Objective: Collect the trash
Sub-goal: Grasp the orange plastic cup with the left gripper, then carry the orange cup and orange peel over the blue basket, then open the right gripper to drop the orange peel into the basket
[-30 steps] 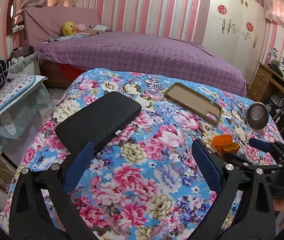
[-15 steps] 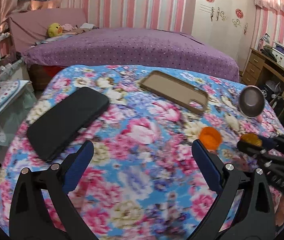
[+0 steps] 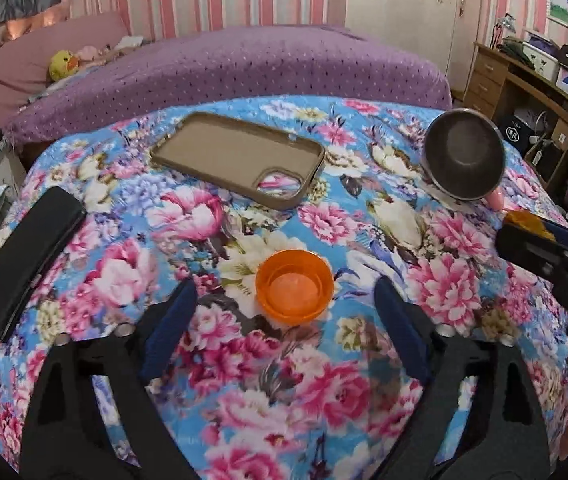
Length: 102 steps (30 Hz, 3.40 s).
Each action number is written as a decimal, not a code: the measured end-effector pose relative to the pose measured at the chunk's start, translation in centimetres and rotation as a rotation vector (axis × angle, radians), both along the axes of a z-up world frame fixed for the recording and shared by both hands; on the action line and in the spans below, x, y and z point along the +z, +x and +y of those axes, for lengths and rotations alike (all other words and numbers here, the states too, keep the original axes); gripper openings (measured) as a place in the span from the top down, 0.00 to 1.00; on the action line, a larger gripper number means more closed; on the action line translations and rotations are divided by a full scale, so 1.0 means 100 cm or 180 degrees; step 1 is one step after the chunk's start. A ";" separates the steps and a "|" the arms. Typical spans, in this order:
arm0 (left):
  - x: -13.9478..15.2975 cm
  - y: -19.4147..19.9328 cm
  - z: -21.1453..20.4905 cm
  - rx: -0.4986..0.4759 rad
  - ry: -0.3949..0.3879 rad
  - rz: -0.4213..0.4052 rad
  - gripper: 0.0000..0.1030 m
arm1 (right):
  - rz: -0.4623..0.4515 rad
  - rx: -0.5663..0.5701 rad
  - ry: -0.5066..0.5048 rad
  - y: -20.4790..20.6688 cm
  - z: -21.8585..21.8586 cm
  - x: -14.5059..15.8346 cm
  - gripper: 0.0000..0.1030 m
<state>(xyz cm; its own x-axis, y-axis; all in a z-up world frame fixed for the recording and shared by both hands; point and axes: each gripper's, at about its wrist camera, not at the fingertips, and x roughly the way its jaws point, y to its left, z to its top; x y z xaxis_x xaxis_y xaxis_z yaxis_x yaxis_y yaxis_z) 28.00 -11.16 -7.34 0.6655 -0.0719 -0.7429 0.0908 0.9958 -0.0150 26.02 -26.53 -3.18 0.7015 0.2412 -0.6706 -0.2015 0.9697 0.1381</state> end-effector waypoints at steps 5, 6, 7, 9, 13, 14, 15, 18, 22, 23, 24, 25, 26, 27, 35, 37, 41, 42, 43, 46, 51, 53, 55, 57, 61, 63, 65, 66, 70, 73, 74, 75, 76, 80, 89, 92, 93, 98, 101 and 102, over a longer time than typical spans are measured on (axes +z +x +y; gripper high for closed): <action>-0.005 0.006 0.009 -0.0006 -0.0231 0.0097 0.63 | -0.0006 -0.0014 0.0012 0.000 -0.005 0.000 0.69; -0.005 0.005 0.011 -0.0010 -0.0265 0.0089 0.62 | -0.0008 -0.0013 0.0018 -0.001 -0.005 0.000 0.69; -0.004 0.004 0.012 -0.0009 -0.0300 0.0066 0.62 | -0.0009 -0.0013 0.0012 -0.001 -0.005 0.000 0.69; 0.001 -0.001 0.014 -0.0012 -0.0312 -0.0024 0.62 | -0.0020 0.0003 -0.0003 -0.002 -0.005 0.001 0.69; 0.017 -0.021 0.018 -0.0037 -0.0279 -0.0209 0.62 | -0.0067 0.0036 -0.0035 -0.011 -0.006 0.005 0.69; 0.021 -0.027 0.020 -0.0034 -0.0298 -0.0247 0.62 | -0.0088 0.0032 -0.0042 -0.014 -0.007 0.006 0.69; 0.025 -0.032 0.022 -0.0028 -0.0316 -0.0284 0.62 | -0.0101 0.0032 -0.0044 -0.016 -0.007 0.008 0.69; 0.039 -0.054 0.031 -0.0022 -0.0365 -0.0436 0.62 | -0.0171 0.0036 -0.0024 -0.028 -0.008 0.015 0.69; 0.052 -0.084 0.039 -0.0101 -0.0420 -0.0560 0.62 | -0.0324 0.0058 -0.0139 -0.054 -0.003 0.027 0.69; 0.054 -0.093 0.040 -0.0105 -0.0419 -0.0596 0.62 | -0.0360 0.0051 -0.0146 -0.061 -0.002 0.029 0.69; 0.056 -0.100 0.041 -0.0107 -0.0419 -0.0628 0.62 | -0.0397 0.0033 -0.0142 -0.070 -0.002 0.031 0.69; 0.058 -0.107 0.043 -0.0102 -0.0422 -0.0663 0.62 | -0.0416 0.0026 -0.0137 -0.074 -0.001 0.031 0.69; 0.060 -0.114 0.045 -0.0084 -0.0427 -0.0700 0.62 | -0.0445 0.0023 -0.0122 -0.083 -0.001 0.031 0.69; 0.061 -0.120 0.047 -0.0079 -0.0441 -0.0740 0.62 | -0.0459 0.0023 -0.0112 -0.089 -0.001 0.030 0.69; 0.044 -0.161 0.048 -0.0130 -0.0335 -0.0687 0.62 | -0.0554 0.0116 -0.0183 -0.149 0.007 0.021 0.69; 0.045 -0.166 0.047 -0.0162 -0.0298 -0.0717 0.62 | -0.0669 0.0101 -0.0153 -0.163 0.004 0.033 0.69; 0.048 -0.182 0.046 -0.0198 -0.0383 -0.0748 0.62 | -0.0797 0.0008 -0.0116 -0.190 -0.016 0.049 0.69; 0.048 -0.184 0.046 -0.0191 -0.0439 -0.0726 0.62 | -0.0809 -0.0010 -0.0120 -0.193 -0.020 0.051 0.69; 0.049 -0.185 0.045 -0.0169 -0.0492 -0.0703 0.62 | -0.0860 -0.0068 -0.0132 -0.199 -0.028 0.055 0.69; 0.063 -0.192 0.036 -0.0197 -0.0666 -0.0744 0.62 | -0.0955 -0.0254 -0.0110 -0.212 -0.055 0.067 0.69; 0.093 -0.197 -0.004 -0.0362 -0.0698 -0.0874 0.62 | -0.0980 -0.0535 -0.0187 -0.230 -0.108 0.083 0.69; 0.106 -0.199 -0.026 -0.0447 -0.0667 -0.0977 0.62 | -0.1002 -0.0661 -0.0222 -0.239 -0.130 0.087 0.69; 0.117 -0.200 -0.053 -0.0622 -0.0616 -0.1056 0.62 | -0.1001 -0.0754 -0.0242 -0.246 -0.148 0.090 0.69; 0.124 -0.202 -0.083 -0.0780 -0.0582 -0.1079 0.62 | -0.1008 -0.0869 -0.0287 -0.254 -0.169 0.091 0.69; 0.131 -0.205 -0.130 -0.1028 -0.0717 -0.1062 0.62 | -0.0932 -0.1075 -0.0332 -0.270 -0.214 0.088 0.69; 0.132 -0.210 -0.154 -0.1157 -0.0780 -0.1059 0.62 | -0.0898 -0.1177 -0.0373 -0.277 -0.233 0.086 0.69; 0.128 -0.215 -0.178 -0.1289 -0.0805 -0.1034 0.62 | -0.0877 -0.1268 -0.0407 -0.283 -0.249 0.084 0.69; 0.125 -0.217 -0.187 -0.1323 -0.0820 -0.1013 0.62 | -0.0868 -0.1304 -0.0429 -0.286 -0.255 0.083 0.69; 0.113 -0.223 -0.229 -0.1508 -0.1001 -0.0841 0.62 | -0.0831 -0.1516 -0.0488 -0.301 -0.285 0.076 0.69; 0.105 -0.231 -0.260 -0.1643 -0.1050 -0.0799 0.62 | -0.0756 -0.1674 -0.0468 -0.309 -0.306 0.068 0.69; 0.102 -0.233 -0.268 -0.1670 -0.1051 -0.0797 0.62 | -0.0731 -0.1726 -0.0469 -0.313 -0.314 0.065 0.69; 0.099 -0.235 -0.276 -0.1696 -0.1064 -0.0787 0.62 | -0.0710 -0.1772 -0.0475 -0.316 -0.320 0.062 0.69; 0.093 -0.237 -0.284 -0.1723 -0.1098 -0.0770 0.62 | -0.0695 -0.1805 -0.0480 -0.318 -0.324 0.060 0.69; 0.065 -0.242 -0.310 -0.1877 -0.1074 -0.0638 0.62 | -0.0610 -0.1970 -0.0450 -0.331 -0.344 0.047 0.69; 0.040 -0.236 -0.319 -0.1885 -0.1214 -0.0519 0.62 | -0.0494 -0.2073 -0.0395 -0.333 -0.361 0.027 0.69; 0.038 -0.234 -0.319 -0.1877 -0.1268 -0.0514 0.62 | -0.0460 -0.2055 -0.0430 -0.328 -0.358 0.023 0.69; 0.037 -0.233 -0.317 -0.1874 -0.1301 -0.0504 0.62 | -0.0451 -0.2060 -0.0446 -0.327 -0.356 0.022 0.69; 0.034 -0.228 -0.317 -0.1869 -0.1361 -0.0398 0.62 | -0.0447 -0.2060 -0.0428 -0.326 -0.353 0.016 0.69; 0.035 -0.232 -0.323 -0.1926 -0.1321 -0.0409 0.62 | -0.0410 -0.2070 -0.0387 -0.327 -0.356 0.011 0.69; 0.036 -0.233 -0.325 -0.1943 -0.1307 -0.0416 0.62 | -0.0398 -0.2066 -0.0372 -0.327 -0.357 0.010 0.69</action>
<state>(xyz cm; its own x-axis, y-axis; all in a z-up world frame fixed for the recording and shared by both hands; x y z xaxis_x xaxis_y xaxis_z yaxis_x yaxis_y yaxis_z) 4.71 -43.67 -3.75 0.4995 -0.7115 -0.4943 0.6522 0.6844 -0.3260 -6.71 -62.27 -2.19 0.7539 -0.3249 -0.5710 0.4199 0.9068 0.0384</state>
